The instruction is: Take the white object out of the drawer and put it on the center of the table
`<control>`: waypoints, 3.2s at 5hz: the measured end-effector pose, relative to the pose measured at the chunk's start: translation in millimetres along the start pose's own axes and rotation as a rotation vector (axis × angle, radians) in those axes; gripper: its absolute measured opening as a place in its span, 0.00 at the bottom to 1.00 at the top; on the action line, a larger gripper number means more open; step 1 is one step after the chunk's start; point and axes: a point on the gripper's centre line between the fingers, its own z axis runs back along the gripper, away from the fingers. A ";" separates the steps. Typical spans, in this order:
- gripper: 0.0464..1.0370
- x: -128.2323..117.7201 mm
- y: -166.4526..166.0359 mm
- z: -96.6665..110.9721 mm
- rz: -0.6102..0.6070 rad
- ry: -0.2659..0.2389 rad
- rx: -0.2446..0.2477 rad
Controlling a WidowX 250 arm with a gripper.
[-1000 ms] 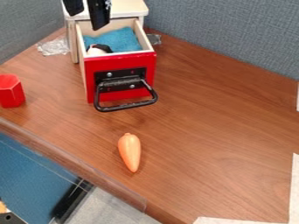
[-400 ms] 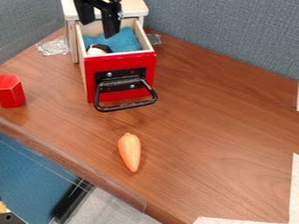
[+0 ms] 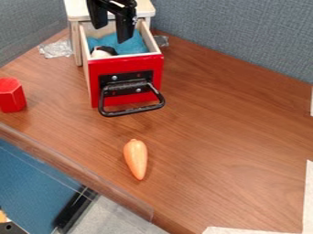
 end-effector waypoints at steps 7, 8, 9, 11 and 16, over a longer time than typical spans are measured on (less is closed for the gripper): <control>0.68 -14.4 -5.6 -23.2 -0.078 0.055 -0.008; 0.52 -16.3 -5.2 -25.4 -0.080 0.063 0.000; 0.24 -18.4 -4.0 -28.4 -0.077 0.066 0.008; 0.00 -21.1 -4.2 -31.9 -0.081 0.068 0.017; 0.00 0.3 -12.3 26.2 -0.085 -0.088 -0.063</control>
